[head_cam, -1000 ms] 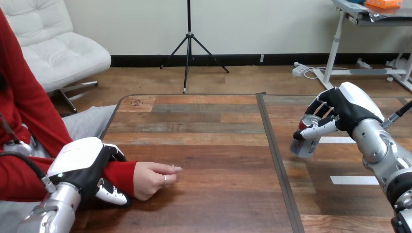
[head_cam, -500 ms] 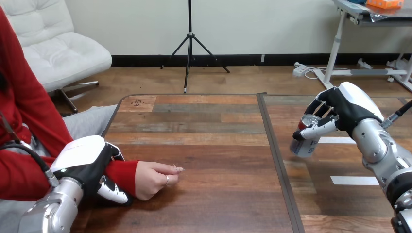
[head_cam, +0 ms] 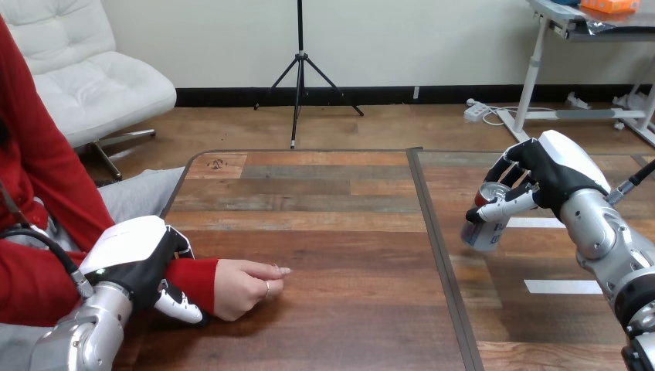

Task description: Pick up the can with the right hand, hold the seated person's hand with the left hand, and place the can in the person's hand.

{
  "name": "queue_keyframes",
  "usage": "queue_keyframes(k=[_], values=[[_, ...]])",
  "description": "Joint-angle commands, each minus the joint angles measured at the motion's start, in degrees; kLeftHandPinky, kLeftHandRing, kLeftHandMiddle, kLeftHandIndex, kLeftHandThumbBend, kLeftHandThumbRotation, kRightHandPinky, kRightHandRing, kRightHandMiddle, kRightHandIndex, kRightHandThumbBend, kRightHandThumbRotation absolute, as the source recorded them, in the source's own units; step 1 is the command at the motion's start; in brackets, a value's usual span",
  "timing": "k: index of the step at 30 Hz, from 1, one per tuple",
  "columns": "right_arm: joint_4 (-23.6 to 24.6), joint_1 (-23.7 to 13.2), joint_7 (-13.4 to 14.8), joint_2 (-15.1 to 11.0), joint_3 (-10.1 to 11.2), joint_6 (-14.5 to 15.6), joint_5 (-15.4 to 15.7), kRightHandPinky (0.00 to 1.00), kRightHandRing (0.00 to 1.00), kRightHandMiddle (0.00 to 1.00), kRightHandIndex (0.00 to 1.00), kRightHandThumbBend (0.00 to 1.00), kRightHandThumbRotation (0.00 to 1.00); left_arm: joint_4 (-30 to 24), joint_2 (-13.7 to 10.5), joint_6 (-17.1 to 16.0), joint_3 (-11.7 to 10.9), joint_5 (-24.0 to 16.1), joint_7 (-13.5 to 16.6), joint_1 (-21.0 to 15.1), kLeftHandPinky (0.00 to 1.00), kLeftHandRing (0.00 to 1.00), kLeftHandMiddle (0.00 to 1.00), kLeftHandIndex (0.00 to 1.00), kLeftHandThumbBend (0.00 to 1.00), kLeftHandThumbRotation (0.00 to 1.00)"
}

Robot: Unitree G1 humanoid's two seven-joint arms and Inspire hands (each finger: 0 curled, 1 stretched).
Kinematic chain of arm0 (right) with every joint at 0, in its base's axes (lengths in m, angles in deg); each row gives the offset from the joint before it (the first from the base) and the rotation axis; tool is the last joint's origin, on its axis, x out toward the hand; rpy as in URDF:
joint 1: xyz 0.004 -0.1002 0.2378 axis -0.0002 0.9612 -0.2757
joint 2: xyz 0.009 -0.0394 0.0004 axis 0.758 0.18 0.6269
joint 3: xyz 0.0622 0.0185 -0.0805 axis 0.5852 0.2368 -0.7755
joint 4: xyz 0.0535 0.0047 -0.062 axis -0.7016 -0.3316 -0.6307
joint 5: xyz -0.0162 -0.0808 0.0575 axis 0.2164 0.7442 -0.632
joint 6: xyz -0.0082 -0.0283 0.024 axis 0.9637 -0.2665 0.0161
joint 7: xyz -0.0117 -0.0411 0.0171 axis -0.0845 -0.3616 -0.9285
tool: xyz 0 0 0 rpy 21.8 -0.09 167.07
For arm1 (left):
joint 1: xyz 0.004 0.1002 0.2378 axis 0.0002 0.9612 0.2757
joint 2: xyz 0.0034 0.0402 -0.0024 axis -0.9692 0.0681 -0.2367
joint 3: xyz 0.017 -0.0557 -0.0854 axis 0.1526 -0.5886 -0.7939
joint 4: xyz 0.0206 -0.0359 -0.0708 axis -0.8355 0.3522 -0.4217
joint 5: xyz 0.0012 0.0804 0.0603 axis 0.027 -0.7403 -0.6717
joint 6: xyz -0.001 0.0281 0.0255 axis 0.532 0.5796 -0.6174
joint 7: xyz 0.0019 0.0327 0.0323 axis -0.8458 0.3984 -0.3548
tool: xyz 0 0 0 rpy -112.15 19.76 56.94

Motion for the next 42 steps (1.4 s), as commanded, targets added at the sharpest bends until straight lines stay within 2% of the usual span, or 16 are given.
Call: queue_keyframes(k=[1, 8, 20, 29, 42], values=[[3.3, -6.1, 1.4, -0.9, 0.9, -1.2, -0.9, 0.38, 0.41, 0.46, 0.47, 0.78, 0.00, 0.2, -0.2, 0.8, 0.7, 0.6, -0.6, -1.0, 0.23, 0.29, 0.38, 0.39, 0.77, 0.00], [3.3, -6.0, 1.5, -0.9, 1.0, -1.5, -1.1, 0.39, 0.42, 0.47, 0.47, 0.78, 0.00, -0.7, -0.2, 0.6, 0.3, 1.7, -0.2, -0.6, 0.22, 0.29, 0.38, 0.38, 0.75, 0.00], [3.6, -6.3, 0.7, -0.5, 1.4, -2.2, -1.7, 0.39, 0.42, 0.46, 0.47, 0.78, 0.00, -3.1, 0.0, -1.6, -1.8, 5.3, 1.4, -0.1, 0.20, 0.26, 0.35, 0.37, 0.69, 0.00], [4.0, -6.7, 0.0, 0.5, 1.9, -2.2, -2.8, 0.38, 0.42, 0.46, 0.48, 0.77, 0.00, -6.9, 0.3, -1.7, -2.8, 6.0, 2.8, -0.2, 0.19, 0.25, 0.34, 0.37, 0.67, 0.00], [4.6, -7.4, 0.4, 2.3, 1.5, -3.3, -3.4, 0.36, 0.40, 0.45, 0.48, 0.78, 0.00, -10.6, 0.8, -6.7, -5.1, 8.3, 7.2, -0.7, 0.18, 0.24, 0.33, 0.36, 0.68, 0.00]])
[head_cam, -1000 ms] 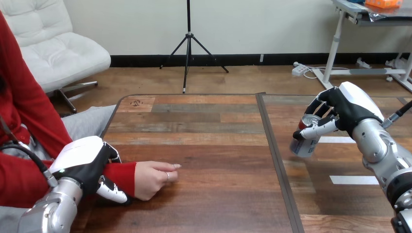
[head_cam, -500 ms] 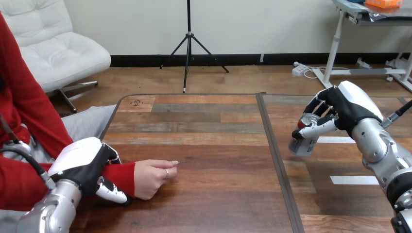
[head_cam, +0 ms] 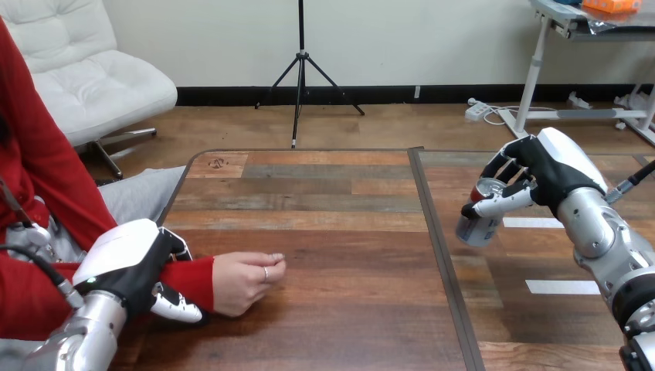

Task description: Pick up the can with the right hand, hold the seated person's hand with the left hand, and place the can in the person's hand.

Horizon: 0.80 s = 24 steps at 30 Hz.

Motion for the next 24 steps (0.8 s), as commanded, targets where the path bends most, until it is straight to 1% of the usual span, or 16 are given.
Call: queue_keyframes(k=[1, 9, 14, 17, 20, 24], values=[[4.5, -7.5, 0.5, 1.8, 1.1, -2.2, -1.3, 0.35, 0.40, 0.45, 0.48, 0.78, 0.00, -7.7, 0.9, -4.1, -2.9, 2.2, 4.2, -4.2, 0.18, 0.24, 0.33, 0.36, 0.68, 0.00], [4.7, -7.9, 1.0, 2.8, 0.8, -2.7, -1.2, 0.34, 0.38, 0.44, 0.47, 0.79, 0.00, -10.1, 1.2, -4.4, -3.6, 3.0, 4.4, -5.1, 0.20, 0.26, 0.34, 0.36, 0.67, 0.00], [4.9, -8.3, 1.0, 3.5, 0.5, -2.2, -0.9, 0.34, 0.38, 0.44, 0.47, 0.79, 0.00, -10.9, 1.4, -5.3, -3.9, 3.7, 4.7, -5.7, 0.20, 0.26, 0.34, 0.36, 0.66, 0.00], [5.0, -8.6, 1.0, 4.0, 0.5, -1.9, -0.8, 0.34, 0.38, 0.44, 0.47, 0.78, 0.00, -11.7, 1.7, -5.1, -4.1, 4.4, 4.3, -6.2, 0.20, 0.26, 0.35, 0.36, 0.66, 0.00], [5.0, -8.9, 0.8, 4.5, 0.3, -1.9, -0.7, 0.35, 0.39, 0.44, 0.47, 0.77, 0.00, -12.2, 1.8, -5.3, -4.1, 4.4, 4.8, -6.6, 0.20, 0.26, 0.35, 0.36, 0.66, 0.00], [5.1, -9.2, 0.6, 5.4, 0.3, -2.0, -0.7, 0.36, 0.39, 0.44, 0.47, 0.77, 0.00, -12.0, 2.3, -6.7, -4.1, 4.8, 5.9, -7.4, 0.20, 0.26, 0.35, 0.36, 0.66, 0.00]])
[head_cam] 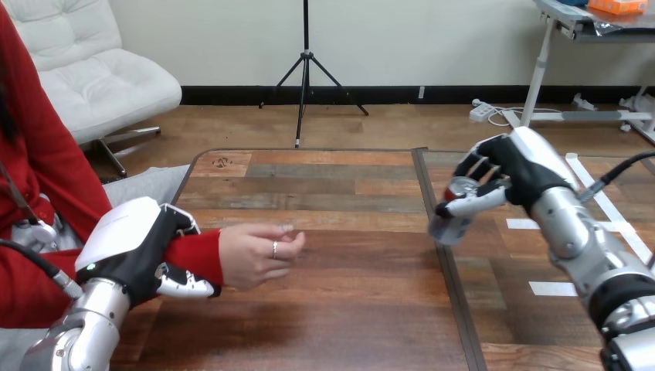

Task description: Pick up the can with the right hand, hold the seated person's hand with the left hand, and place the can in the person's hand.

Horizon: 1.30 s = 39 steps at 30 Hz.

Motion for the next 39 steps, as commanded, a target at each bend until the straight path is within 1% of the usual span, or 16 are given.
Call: queue_keyframes(k=[1, 5, 10, 14, 17, 22, 25, 27, 32, 39], values=[[4.3, -9.2, 0.7, 1.2, 0.3, -1.4, -0.4, 0.36, 0.39, 0.44, 0.47, 0.77, 0.00, -8.0, 1.6, -4.6, -2.6, 1.8, 4.2, -8.0, 0.20, 0.26, 0.35, 0.36, 0.66, 0.00], [4.3, -9.5, 0.9, 1.9, 0.0, -1.6, -0.1, 0.36, 0.39, 0.44, 0.46, 0.77, 0.00, -7.8, 2.0, -5.4, -2.5, 2.0, 4.9, -8.7, 0.20, 0.26, 0.35, 0.35, 0.67, 0.00], [4.5, -9.7, 0.8, 3.0, -0.1, -2.1, 0.0, 0.36, 0.39, 0.43, 0.46, 0.77, 0.00, -7.8, 2.3, -5.6, -2.3, 2.2, 4.5, -9.8, 0.20, 0.26, 0.35, 0.36, 0.67, 0.00], [4.7, -9.9, 0.7, 3.7, -0.3, -2.6, 0.1, 0.35, 0.38, 0.43, 0.45, 0.78, 0.00, -7.1, 2.6, -6.5, -2.2, 2.2, 4.8, -10.7, 0.21, 0.27, 0.35, 0.36, 0.67, 0.00], [4.9, -10.1, 0.7, 4.3, -0.5, -2.3, 0.3, 0.35, 0.38, 0.43, 0.45, 0.78, 0.00, -7.3, 2.9, -6.1, -2.1, 2.1, 4.5, -11.2, 0.21, 0.27, 0.35, 0.36, 0.67, 0.00], [5.3, -10.5, 0.4, 5.5, -0.7, -2.2, 0.4, 0.35, 0.38, 0.43, 0.45, 0.77, 0.00, -6.9, 3.2, -6.3, -1.6, 1.8, 4.6, -12.1, 0.21, 0.27, 0.35, 0.36, 0.66, 0.00], [5.5, -10.7, -0.1, 6.1, -0.7, -2.6, 0.3, 0.34, 0.37, 0.42, 0.45, 0.76, 0.00, -7.0, 3.6, -5.7, -1.3, 1.7, 4.2, -12.6, 0.22, 0.27, 0.35, 0.36, 0.67, 0.00], [5.7, -10.7, 0.0, 6.4, -0.8, -3.6, 0.5, 0.33, 0.37, 0.42, 0.45, 0.76, 0.00, -6.9, 3.9, -5.6, -1.2, 1.6, 4.2, -13.0, 0.22, 0.27, 0.35, 0.36, 0.67, 0.00], [6.1, -10.7, -0.1, 7.1, -0.9, -4.6, 0.6, 0.32, 0.36, 0.41, 0.45, 0.76, 0.00, -6.9, 4.5, -5.2, -0.8, 1.6, 3.8, -13.6, 0.21, 0.26, 0.34, 0.36, 0.68, 0.00], [6.8, -10.9, -0.4, 8.0, -1.1, -5.3, 0.7, 0.31, 0.35, 0.40, 0.44, 0.76, 0.00, -6.6, 5.2, -5.3, -0.4, 1.6, 3.6, -14.7, 0.21, 0.26, 0.34, 0.36, 0.68, 0.00]])
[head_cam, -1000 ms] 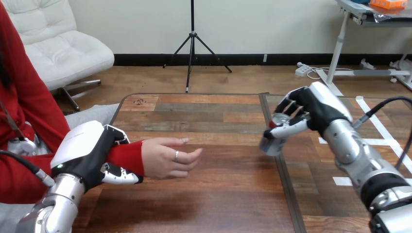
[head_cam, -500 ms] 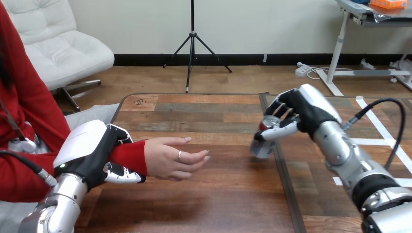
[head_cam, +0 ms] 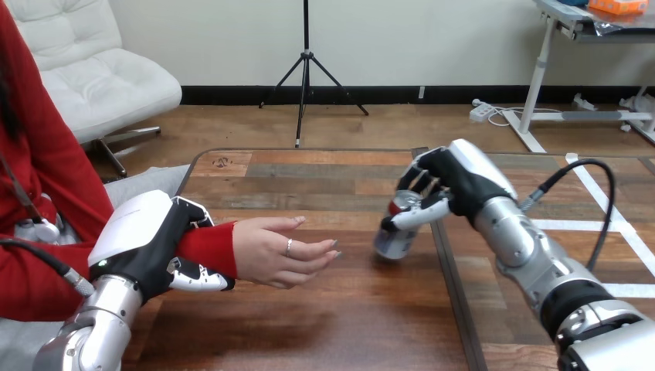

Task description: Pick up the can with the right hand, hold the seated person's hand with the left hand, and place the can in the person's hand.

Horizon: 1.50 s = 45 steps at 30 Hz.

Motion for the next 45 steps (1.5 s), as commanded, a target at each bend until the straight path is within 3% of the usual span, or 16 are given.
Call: queue_keyframes(k=[1, 22, 45], values=[[6.8, -10.9, 0.4, 1.0, -0.5, -4.3, 0.0, 0.31, 0.35, 0.40, 0.44, 0.76, 0.00, -6.7, 3.3, -3.6, -0.4, 1.7, 2.6, -14.4, 0.21, 0.26, 0.34, 0.36, 0.68, 0.00], [9.3, -11.1, 0.0, 2.2, -0.2, -7.5, -0.1, 0.30, 0.34, 0.40, 0.44, 0.75, 0.00, -5.8, 5.9, -0.9, 0.6, 1.5, 0.9, -16.8, 0.21, 0.27, 0.35, 0.36, 0.67, 0.00], [14.6, -10.7, -2.2, 2.2, 0.7, -10.7, -1.5, 0.30, 0.34, 0.40, 0.43, 0.72, 0.00, -1.7, 7.4, -1.3, 2.0, 2.1, 0.7, -19.2, 0.22, 0.28, 0.36, 0.36, 0.67, 0.00]])
